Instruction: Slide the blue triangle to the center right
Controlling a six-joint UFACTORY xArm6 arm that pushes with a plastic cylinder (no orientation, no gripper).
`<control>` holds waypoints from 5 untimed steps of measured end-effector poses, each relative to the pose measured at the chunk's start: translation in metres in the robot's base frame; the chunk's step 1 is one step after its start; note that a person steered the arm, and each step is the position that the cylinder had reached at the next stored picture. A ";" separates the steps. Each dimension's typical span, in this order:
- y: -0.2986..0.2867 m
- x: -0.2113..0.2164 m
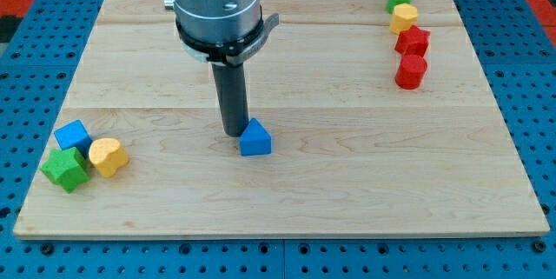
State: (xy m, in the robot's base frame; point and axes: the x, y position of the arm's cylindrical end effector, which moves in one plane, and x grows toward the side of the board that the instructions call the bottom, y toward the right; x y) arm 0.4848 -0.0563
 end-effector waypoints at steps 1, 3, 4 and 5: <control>0.003 0.016; 0.018 0.057; 0.027 0.051; 0.054 0.035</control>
State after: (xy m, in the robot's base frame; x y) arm 0.5202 -0.0025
